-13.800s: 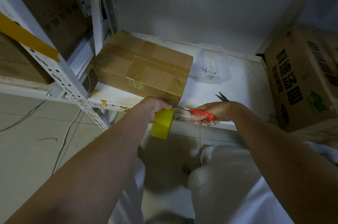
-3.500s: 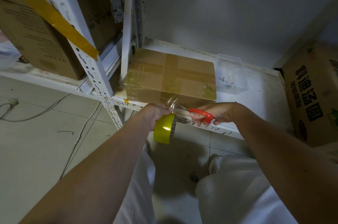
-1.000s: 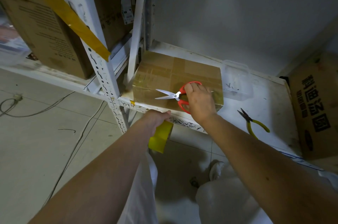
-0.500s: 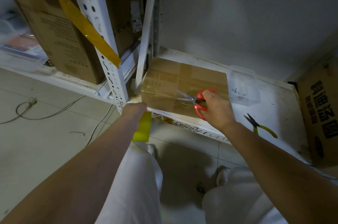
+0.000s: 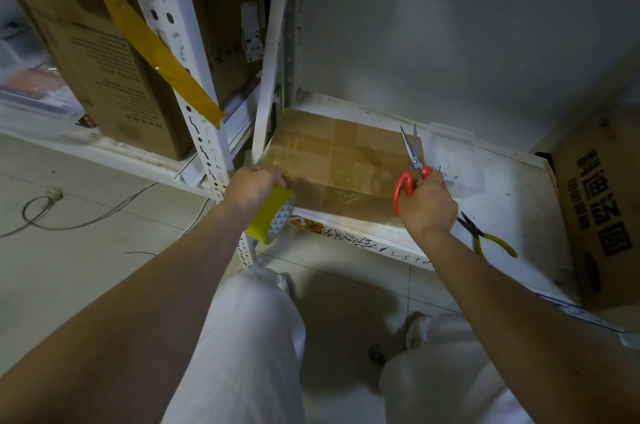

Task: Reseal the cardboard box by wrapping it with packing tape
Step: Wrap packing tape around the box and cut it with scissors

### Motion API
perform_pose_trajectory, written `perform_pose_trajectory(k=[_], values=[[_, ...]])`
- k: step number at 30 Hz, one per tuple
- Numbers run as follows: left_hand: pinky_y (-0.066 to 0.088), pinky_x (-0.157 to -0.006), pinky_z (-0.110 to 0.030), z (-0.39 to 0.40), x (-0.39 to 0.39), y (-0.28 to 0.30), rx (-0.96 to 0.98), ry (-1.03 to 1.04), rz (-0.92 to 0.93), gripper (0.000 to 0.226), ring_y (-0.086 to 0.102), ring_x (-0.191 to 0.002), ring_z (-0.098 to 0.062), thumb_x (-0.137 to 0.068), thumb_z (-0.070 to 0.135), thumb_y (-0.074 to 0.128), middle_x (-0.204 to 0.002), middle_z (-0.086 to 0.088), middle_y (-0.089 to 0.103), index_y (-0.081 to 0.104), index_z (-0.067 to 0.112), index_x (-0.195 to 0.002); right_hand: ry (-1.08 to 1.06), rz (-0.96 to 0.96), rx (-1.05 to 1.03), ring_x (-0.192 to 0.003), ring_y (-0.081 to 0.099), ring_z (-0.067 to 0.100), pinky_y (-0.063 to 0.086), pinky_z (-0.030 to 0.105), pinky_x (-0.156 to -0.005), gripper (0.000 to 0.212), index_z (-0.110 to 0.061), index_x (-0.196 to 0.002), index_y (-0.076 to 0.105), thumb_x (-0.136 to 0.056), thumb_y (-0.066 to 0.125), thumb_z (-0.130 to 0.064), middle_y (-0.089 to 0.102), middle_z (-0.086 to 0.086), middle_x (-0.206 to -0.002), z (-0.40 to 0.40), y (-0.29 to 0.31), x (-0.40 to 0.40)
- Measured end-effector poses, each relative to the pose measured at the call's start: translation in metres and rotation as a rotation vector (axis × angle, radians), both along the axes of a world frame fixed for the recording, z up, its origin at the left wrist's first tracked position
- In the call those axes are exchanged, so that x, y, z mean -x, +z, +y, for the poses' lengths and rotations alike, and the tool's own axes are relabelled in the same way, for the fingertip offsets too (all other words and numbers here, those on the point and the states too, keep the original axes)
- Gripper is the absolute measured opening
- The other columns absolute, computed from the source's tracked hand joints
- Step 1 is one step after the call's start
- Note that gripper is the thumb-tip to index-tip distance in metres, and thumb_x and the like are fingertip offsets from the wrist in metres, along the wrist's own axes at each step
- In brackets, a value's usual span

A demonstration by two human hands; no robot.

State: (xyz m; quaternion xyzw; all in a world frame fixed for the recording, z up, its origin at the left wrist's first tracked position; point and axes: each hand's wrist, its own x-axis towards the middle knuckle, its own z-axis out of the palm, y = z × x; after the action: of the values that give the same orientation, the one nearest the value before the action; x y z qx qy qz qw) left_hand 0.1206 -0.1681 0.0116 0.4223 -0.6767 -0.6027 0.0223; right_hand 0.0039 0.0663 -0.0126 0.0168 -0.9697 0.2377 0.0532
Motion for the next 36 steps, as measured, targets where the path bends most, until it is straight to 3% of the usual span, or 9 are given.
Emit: perform_pose_trajectory(k=[11,14,21,23,25,26,29,32,36], values=[[0.046,-0.097,-0.043,0.026,-0.035,-0.009,0.031,-0.151,0.127,0.035,0.061,-0.102,-0.018,-0.055,0.032,0.060,-0.118,0.013,0.066,0.073,0.030,-0.088,0.085,-0.091,0.013,-0.089,0.062,0.032,0.046,0.037,-0.077,0.033,-0.007,-0.113,0.047,-0.094,0.055,-0.033,0.062,0.011,-0.096,0.017,0.007,0.014],[0.042,-0.097,-0.036,0.035,-0.037,-0.007,0.021,-0.226,0.146,0.026,0.054,-0.112,-0.013,-0.056,0.032,0.057,-0.142,0.026,0.043,0.073,0.024,-0.074,0.025,-0.077,0.010,-0.095,0.062,0.036,0.047,0.040,-0.081,0.033,-0.004,-0.115,0.047,-0.095,0.053,-0.030,0.063,0.015,-0.102,0.026,0.009,0.013],[0.026,-0.107,-0.030,0.046,-0.027,-0.016,0.008,-0.337,0.137,0.026,0.025,-0.143,-0.014,-0.085,0.009,0.053,-0.158,0.009,0.020,0.071,0.021,-0.070,-0.032,-0.075,-0.018,-0.097,0.061,0.037,0.047,0.040,-0.081,0.040,-0.003,-0.117,0.047,-0.095,0.051,-0.035,0.063,0.017,-0.107,0.042,0.010,0.015],[0.031,-0.108,-0.036,0.050,-0.024,-0.018,0.055,-0.257,0.088,0.019,0.033,-0.139,-0.017,-0.081,0.014,0.057,-0.148,0.002,0.040,0.072,0.021,-0.071,-0.095,0.029,-0.004,-0.101,0.060,0.037,0.048,0.044,-0.086,0.042,-0.004,-0.119,0.049,-0.094,0.053,-0.038,0.062,0.016,-0.111,0.037,0.011,0.010],[0.043,-0.084,-0.038,0.053,-0.025,-0.023,0.094,-0.141,0.058,0.011,0.058,-0.103,-0.029,-0.073,0.021,0.059,-0.098,-0.005,0.064,0.066,0.016,-0.066,-0.098,0.182,0.048,-0.101,0.060,0.033,0.047,0.044,-0.087,0.036,-0.009,-0.116,0.053,-0.092,0.056,-0.035,0.063,0.011,-0.109,0.027,0.015,0.001],[0.041,-0.072,-0.035,0.055,-0.027,-0.027,0.098,-0.097,0.048,0.010,0.056,-0.081,-0.029,-0.071,0.021,0.058,-0.078,-0.006,0.058,0.061,0.016,-0.063,-0.053,0.218,0.098,-0.098,0.061,0.030,0.048,0.041,-0.084,0.030,-0.012,-0.114,0.054,-0.091,0.057,-0.032,0.064,0.008,-0.105,0.019,0.015,-0.004],[0.037,-0.070,-0.029,0.059,-0.032,-0.040,0.082,-0.051,0.063,0.012,0.049,-0.076,-0.020,-0.081,0.014,0.055,-0.077,-0.004,0.055,0.059,0.017,-0.070,0.252,0.004,0.231,-0.082,0.065,0.022,0.054,0.040,-0.077,0.027,-0.021,-0.102,0.054,-0.085,0.069,-0.034,0.065,-0.003,-0.086,-0.007,0.016,-0.021],[0.043,-0.076,-0.024,0.066,-0.039,-0.043,0.080,-0.088,0.094,0.028,0.056,-0.080,-0.013,-0.088,0.006,0.054,-0.082,0.001,0.063,0.063,0.020,-0.065,0.563,-0.373,0.234,-0.088,0.066,0.021,0.053,0.042,-0.084,0.042,-0.017,-0.101,0.056,-0.072,0.082,-0.035,0.069,0.001,-0.094,-0.033,0.017,-0.042],[0.038,-0.062,-0.024,0.072,-0.045,-0.037,0.056,-0.158,0.119,0.034,0.049,-0.072,-0.014,-0.091,0.000,0.053,-0.071,0.004,0.056,0.056,0.022,-0.064,0.698,-0.435,0.199,-0.092,0.067,0.023,0.053,0.047,-0.086,0.049,-0.019,-0.097,0.058,-0.062,0.084,-0.042,0.070,0.001,-0.097,-0.055,0.015,-0.058]])
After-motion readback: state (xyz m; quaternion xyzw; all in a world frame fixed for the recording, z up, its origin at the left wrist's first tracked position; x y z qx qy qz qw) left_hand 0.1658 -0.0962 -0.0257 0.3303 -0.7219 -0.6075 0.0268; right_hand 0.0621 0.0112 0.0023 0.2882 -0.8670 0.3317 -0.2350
